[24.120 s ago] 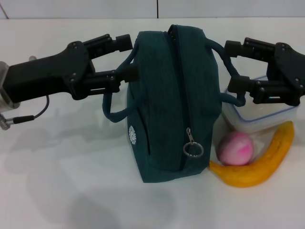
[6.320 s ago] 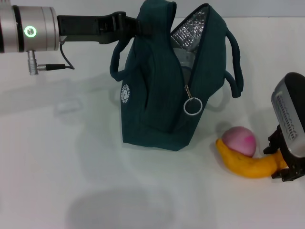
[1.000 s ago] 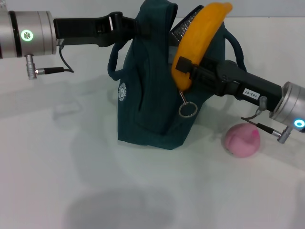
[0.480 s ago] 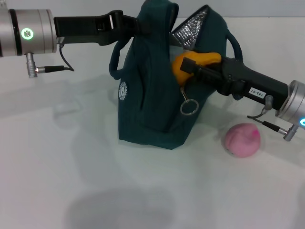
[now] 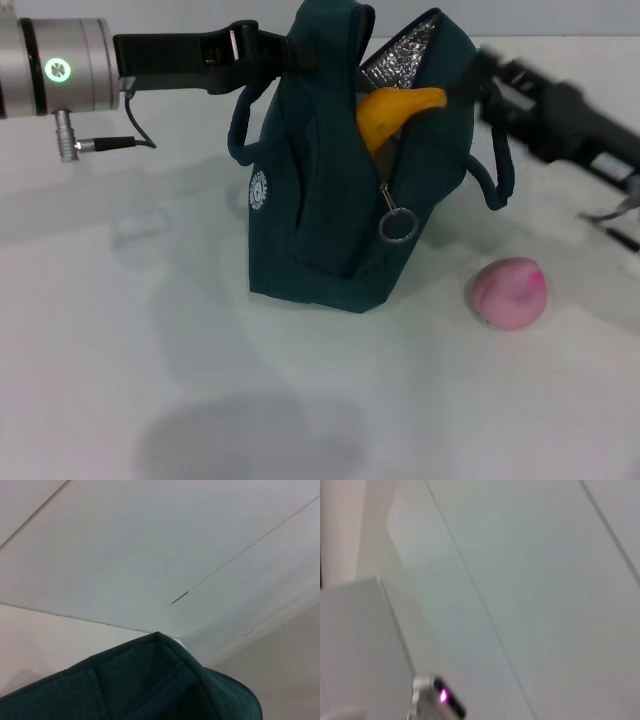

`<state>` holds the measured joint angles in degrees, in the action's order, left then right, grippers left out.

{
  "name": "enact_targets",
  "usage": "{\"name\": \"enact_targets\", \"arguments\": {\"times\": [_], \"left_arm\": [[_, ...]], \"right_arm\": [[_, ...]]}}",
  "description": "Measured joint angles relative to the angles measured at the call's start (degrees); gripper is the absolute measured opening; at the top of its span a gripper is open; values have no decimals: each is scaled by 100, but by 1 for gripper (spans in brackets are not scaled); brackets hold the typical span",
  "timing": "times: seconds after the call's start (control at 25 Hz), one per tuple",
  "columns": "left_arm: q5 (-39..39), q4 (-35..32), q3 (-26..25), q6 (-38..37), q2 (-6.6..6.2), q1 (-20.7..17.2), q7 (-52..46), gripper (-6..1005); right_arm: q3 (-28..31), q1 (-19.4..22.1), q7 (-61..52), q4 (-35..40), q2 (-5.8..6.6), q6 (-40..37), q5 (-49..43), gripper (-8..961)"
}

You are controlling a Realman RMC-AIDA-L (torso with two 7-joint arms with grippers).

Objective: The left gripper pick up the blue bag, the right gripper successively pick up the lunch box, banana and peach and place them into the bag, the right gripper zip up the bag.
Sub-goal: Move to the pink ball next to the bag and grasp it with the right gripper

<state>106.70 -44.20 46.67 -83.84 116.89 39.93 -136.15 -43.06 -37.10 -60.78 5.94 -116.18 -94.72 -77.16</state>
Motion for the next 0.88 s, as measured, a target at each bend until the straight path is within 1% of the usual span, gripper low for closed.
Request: {"name": "enact_targets", "arguments": {"times": [0.16,0.32,0.44,0.52,0.6,0.72,0.8,0.88], "left_arm": [[0,0,0,-4,-13,-13,5,47],[0,0,0,-10,-19,-29,24,47],[0,0,0,-22,-40,-48,43,47],[-2,0,0,-20,-59,-77,58,47],[-73,0,1,-17,-78,-131,94,47],[-182,12,0,-11,-116,-218,142,47],[-200,29,-10,-2,-134,-233,167,47],[-205,51,-54,3,-140,-230,202,47]], "right_arm": [[-8,155,-9,296,23,-202,347,628],[-113,247,-8,563,69,-277,297,626],[-418,631,86,1374,100,-424,0,624],[-553,1023,260,1907,117,-581,-234,625],[-576,1401,566,2212,126,-752,-396,625],[-553,1844,889,2324,132,-723,-499,626],[-529,2078,1086,2291,125,-526,-500,625],[-523,2213,1287,2197,110,-331,-494,624]]}}
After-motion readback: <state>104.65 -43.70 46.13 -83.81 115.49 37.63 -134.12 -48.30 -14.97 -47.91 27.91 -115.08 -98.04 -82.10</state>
